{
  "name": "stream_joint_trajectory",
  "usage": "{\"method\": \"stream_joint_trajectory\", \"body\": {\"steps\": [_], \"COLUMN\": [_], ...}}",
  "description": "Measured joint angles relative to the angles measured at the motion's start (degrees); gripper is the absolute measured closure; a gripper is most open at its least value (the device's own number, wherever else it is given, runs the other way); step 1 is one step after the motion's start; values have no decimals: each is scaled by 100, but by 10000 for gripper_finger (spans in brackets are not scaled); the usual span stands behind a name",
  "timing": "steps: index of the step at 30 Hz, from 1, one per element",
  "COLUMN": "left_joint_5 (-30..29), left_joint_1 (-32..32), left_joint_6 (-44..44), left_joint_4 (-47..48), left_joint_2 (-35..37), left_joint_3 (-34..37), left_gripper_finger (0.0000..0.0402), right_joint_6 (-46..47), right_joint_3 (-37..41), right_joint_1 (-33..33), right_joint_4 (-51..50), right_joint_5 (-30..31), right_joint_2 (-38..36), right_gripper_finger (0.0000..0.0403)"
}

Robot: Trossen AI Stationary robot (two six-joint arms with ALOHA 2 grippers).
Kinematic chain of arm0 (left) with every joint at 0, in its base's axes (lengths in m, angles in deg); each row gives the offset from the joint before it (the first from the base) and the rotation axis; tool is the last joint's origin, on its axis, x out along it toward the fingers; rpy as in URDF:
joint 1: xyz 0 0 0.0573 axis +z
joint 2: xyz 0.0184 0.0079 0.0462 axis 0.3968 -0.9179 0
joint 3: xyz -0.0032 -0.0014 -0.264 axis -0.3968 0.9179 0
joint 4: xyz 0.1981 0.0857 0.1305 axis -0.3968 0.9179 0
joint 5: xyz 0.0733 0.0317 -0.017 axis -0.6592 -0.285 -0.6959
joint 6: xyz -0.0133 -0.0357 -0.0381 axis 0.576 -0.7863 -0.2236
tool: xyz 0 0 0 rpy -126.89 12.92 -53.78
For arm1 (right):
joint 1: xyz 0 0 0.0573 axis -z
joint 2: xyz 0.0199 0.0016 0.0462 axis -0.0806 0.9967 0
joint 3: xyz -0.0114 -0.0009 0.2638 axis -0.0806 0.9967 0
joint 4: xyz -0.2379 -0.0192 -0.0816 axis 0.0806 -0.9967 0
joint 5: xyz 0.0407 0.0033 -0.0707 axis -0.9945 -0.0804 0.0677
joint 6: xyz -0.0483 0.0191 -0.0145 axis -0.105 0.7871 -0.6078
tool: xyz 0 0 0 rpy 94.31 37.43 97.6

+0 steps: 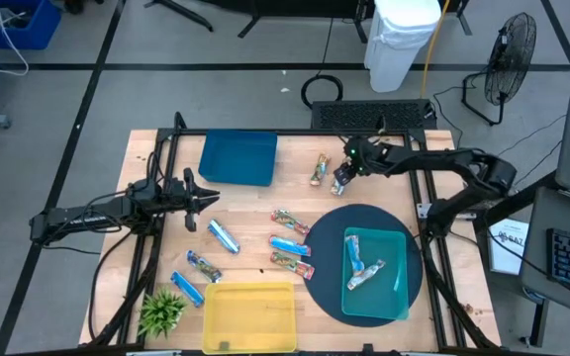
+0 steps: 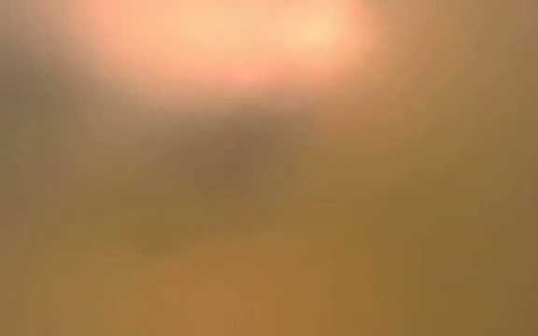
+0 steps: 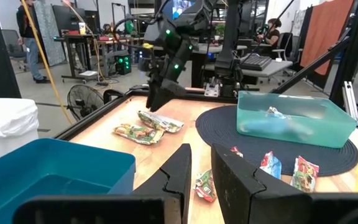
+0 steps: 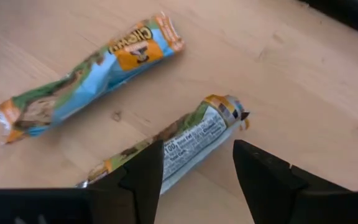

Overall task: Pick and place Granola Bars by type
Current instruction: Put the right yellow granola bar into the green bin

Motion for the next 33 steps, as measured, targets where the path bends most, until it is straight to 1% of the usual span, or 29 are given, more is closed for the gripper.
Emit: {"method": "stream_joint_trajectory", "body": {"steps": [7,12,15,17,20,25,28,33], "left_joint_5": [-5,-9,-12,-8,-3,-1,2,6], "left_joint_1": [2,1,2,2,0,2,0,1], "left_joint_6": [0,-1,0,-1,0,0,0,0], "left_joint_4": [0,-1,0,-1,0,0,0,0], "left_joint_2": [0,1,0,2,1,1,1,2], "left_joint_3": [0,-1,-2,-1,0,-1,-1,-1], "left_gripper_finger": [332,332,332,332,332,332,332,332], "right_joint_6": [201,422,439,439,430,226,-24,-418], "right_joint_3": [0,0,0,0,0,0,0,0], "right_joint_1": [-18,-24,-24,-24,-24,-24,-50,-196], "right_joint_4": [152,178,155,117,72,80,81,227], "right_joint_5": [-7,-48,-297,-455,-640,-931,-938,-976], "right_joint_2": [302,310,310,310,310,310,310,295], "right_gripper_finger": [220,220,228,242,275,348,391,400]}}
